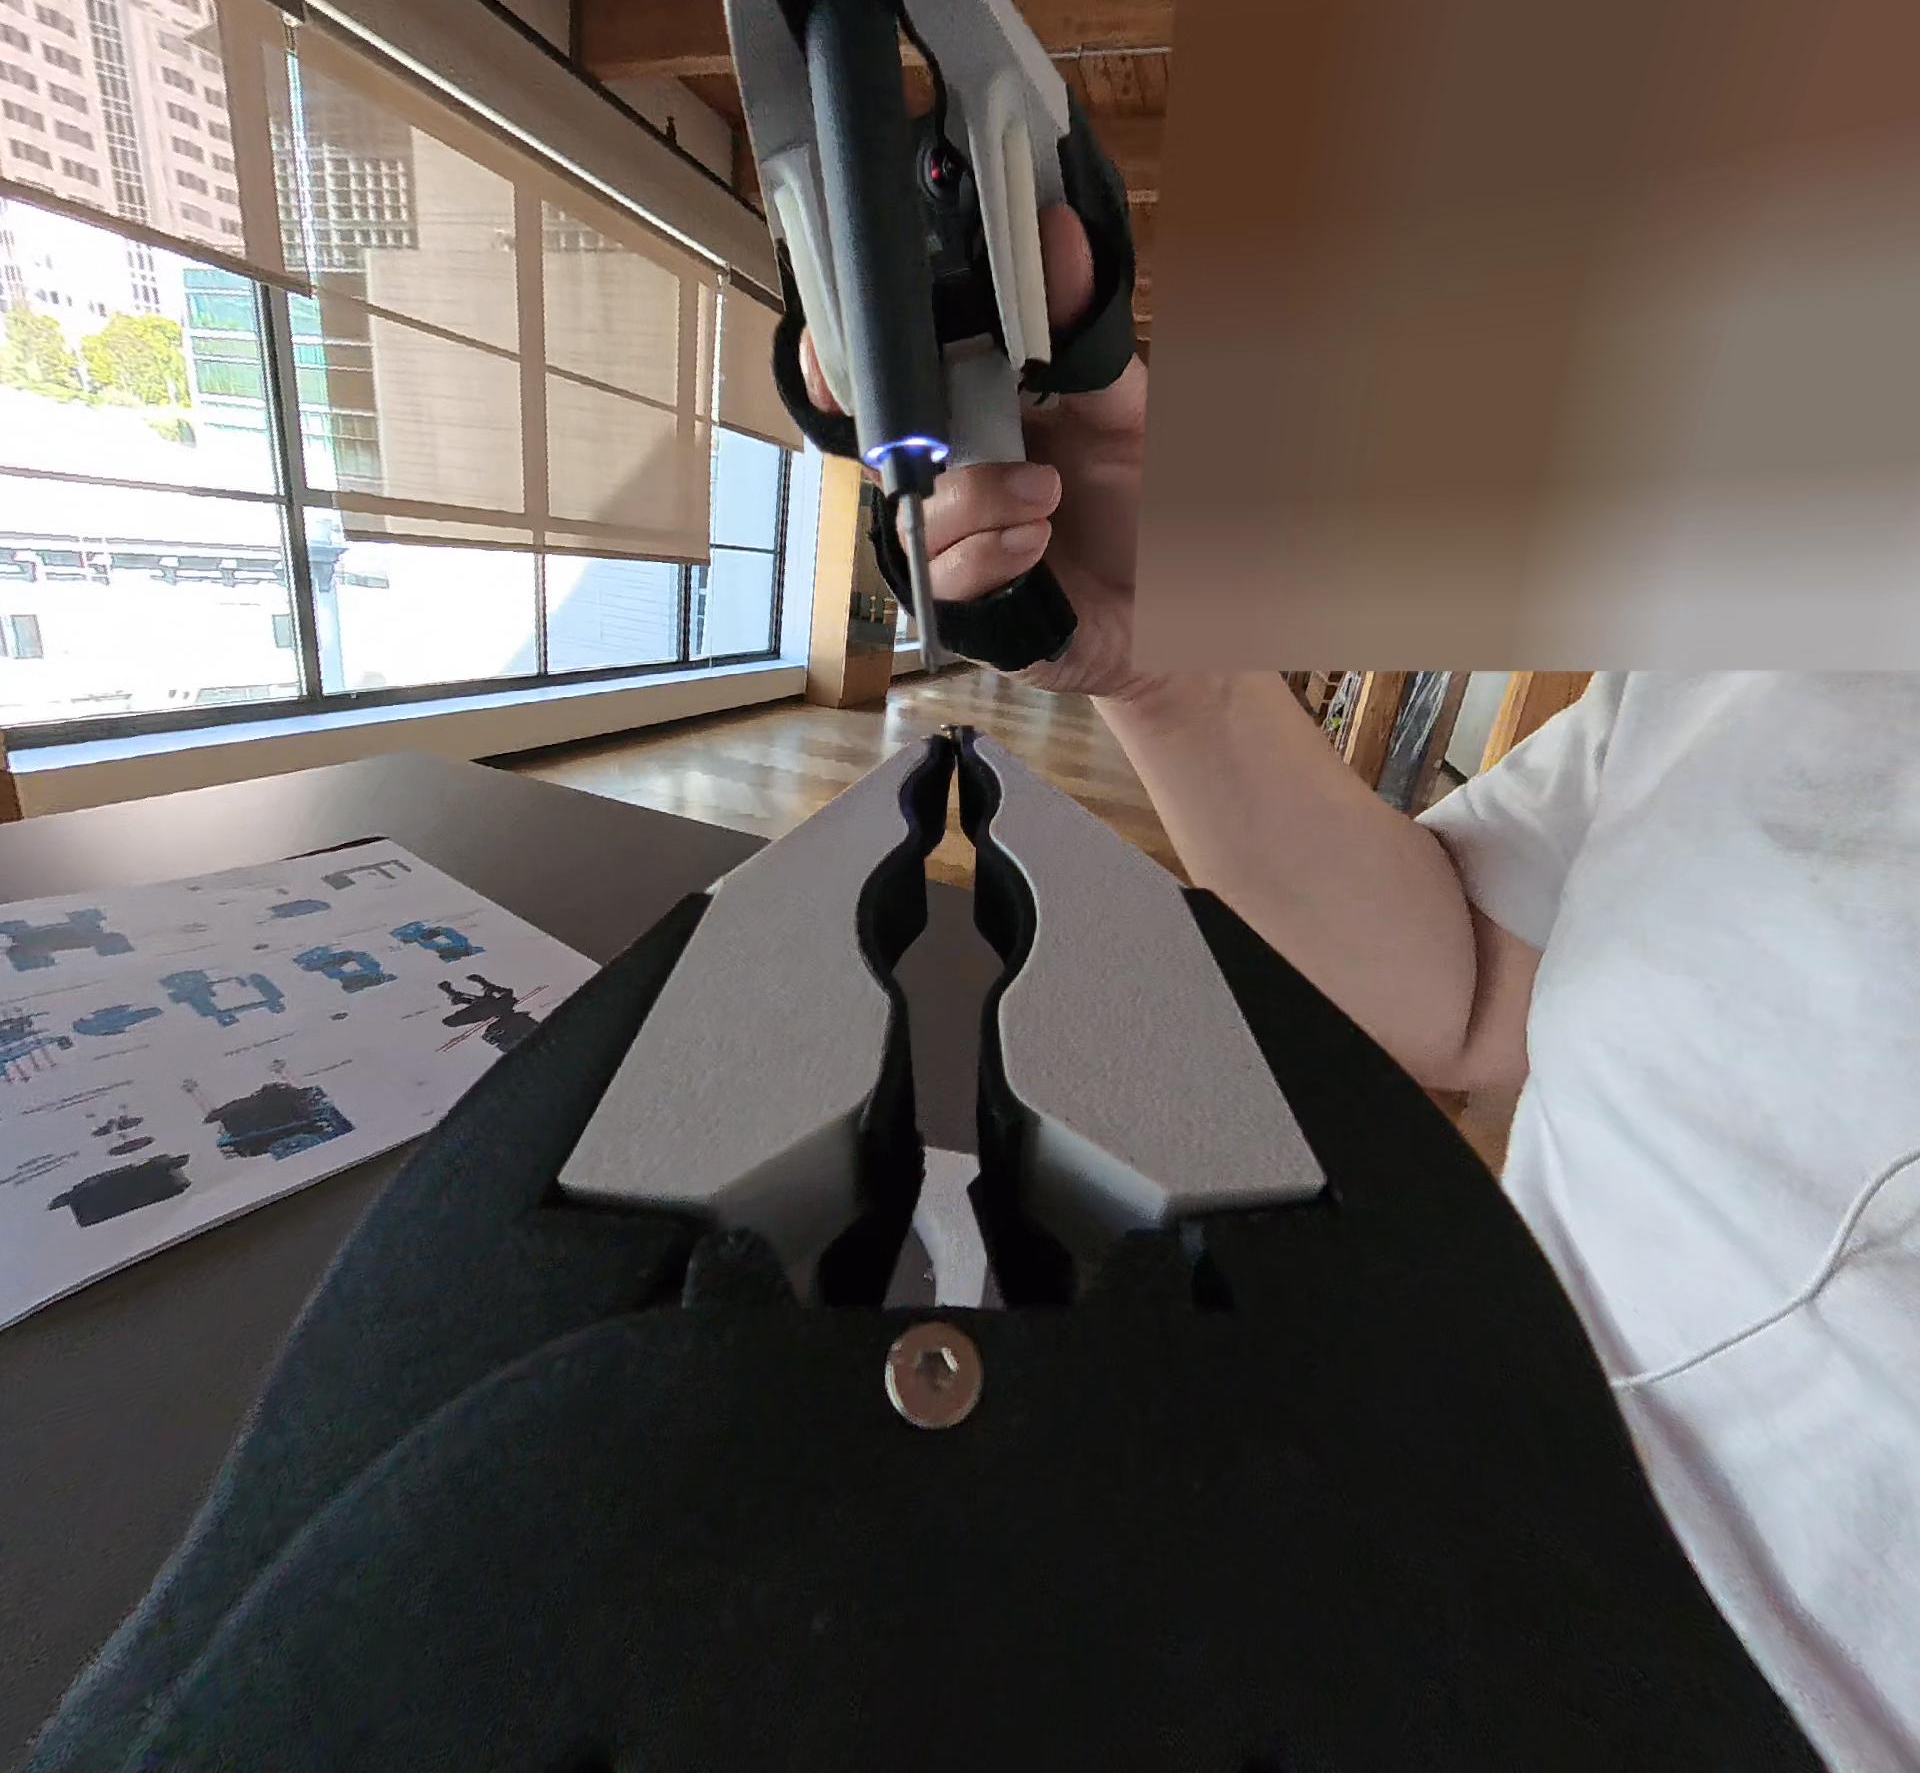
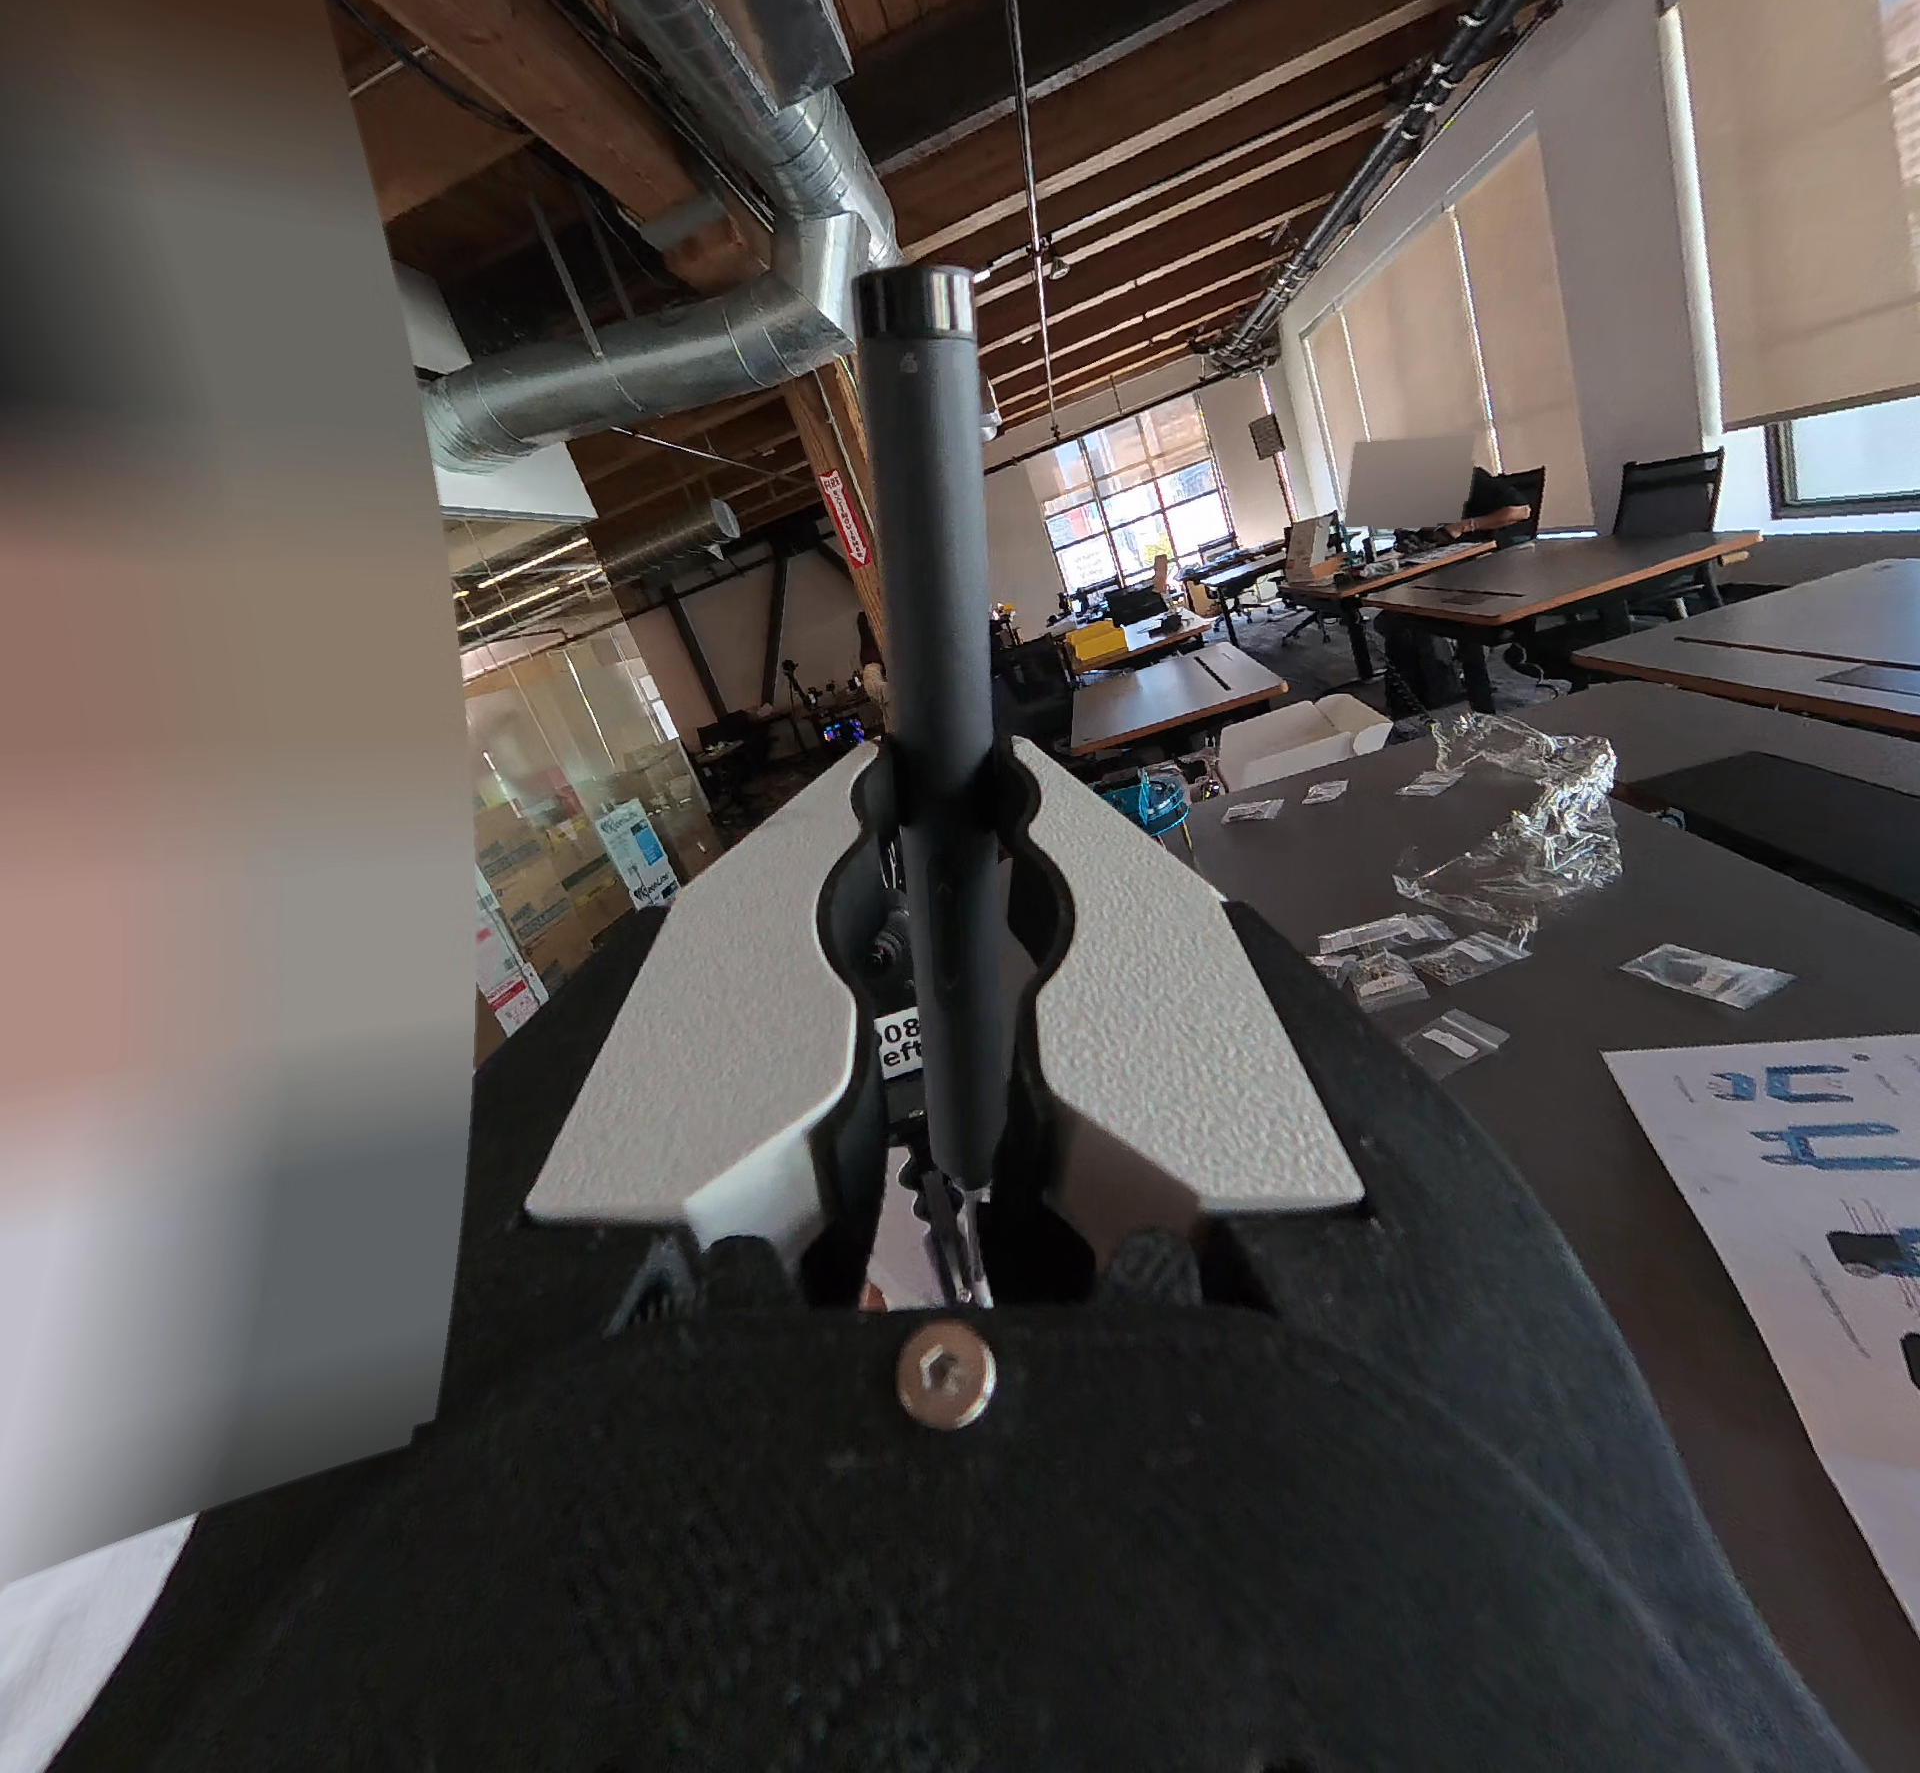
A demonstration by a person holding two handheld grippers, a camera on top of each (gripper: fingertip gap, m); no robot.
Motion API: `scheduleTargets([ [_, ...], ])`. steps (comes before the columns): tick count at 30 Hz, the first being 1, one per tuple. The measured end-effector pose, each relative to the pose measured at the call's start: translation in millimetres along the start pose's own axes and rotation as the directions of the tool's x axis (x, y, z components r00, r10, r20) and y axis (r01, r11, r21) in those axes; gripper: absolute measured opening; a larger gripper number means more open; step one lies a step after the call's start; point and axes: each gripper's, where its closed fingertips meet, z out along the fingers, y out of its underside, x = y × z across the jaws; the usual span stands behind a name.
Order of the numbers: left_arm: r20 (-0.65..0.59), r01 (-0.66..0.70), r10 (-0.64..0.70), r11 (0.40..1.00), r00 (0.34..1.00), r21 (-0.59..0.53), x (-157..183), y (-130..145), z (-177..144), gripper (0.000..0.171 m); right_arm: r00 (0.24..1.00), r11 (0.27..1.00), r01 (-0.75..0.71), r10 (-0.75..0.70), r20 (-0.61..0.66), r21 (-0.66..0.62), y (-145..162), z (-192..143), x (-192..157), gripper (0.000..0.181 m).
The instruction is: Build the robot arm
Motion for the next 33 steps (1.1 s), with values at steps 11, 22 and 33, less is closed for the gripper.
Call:
scheduleTargets([
  [11, 0.002, 0.006, -0.006, 0.996, 1.0, 0.091, 6.9, -10.4, 0.3, 0.0, 0.998, 0.999, -0.036, 0.036, 0.053, -0.001, 3.6, 9.3, -11.1, 0.017],
  [22, -0.03, 0.011, -0.008, 0.996, 1.0, 0.094, 11.2, -10.2, 3.4, 0.0, 0.998, 0.999, -0.038, 0.038, 0.054, -0.003, 3.3, 9.0, -11.7, 0.017],
  [33, -0.034, 0.038, -0.034, 0.993, 0.999, 0.116, 11.2, -10.0, 4.7, 0.0, 0.997, 0.999, -0.041, 0.041, 0.071, -0.006, 3.6, 10.4, -13.8, 0.017],
])
